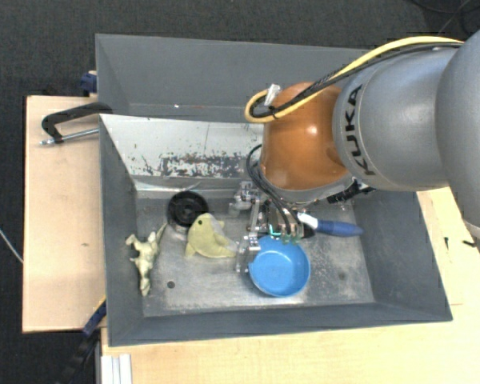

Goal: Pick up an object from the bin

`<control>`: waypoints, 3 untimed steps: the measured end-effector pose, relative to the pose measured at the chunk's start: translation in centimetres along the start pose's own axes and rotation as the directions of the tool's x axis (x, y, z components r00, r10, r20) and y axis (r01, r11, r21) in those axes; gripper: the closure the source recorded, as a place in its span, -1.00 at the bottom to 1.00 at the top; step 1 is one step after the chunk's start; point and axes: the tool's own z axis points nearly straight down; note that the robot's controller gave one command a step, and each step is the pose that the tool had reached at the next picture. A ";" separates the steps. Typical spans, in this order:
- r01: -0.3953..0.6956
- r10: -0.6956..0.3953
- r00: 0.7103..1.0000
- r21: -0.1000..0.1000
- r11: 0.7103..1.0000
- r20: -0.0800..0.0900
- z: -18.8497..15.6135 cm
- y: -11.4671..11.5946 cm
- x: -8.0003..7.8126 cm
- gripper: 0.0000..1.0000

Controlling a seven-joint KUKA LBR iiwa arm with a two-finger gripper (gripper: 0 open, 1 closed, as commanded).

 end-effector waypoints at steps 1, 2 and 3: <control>0.096 -0.095 0.995 -0.006 0.995 0.016 5.8 -6.8 2.2 -1.00; 0.098 -0.098 0.995 -0.003 0.995 0.015 5.7 -6.5 2.0 -1.00; 0.099 -0.099 0.995 -0.002 0.995 0.014 5.6 -6.3 1.9 -1.00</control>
Offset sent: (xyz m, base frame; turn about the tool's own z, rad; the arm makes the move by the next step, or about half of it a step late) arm -0.0244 -0.0711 -0.0603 -0.0940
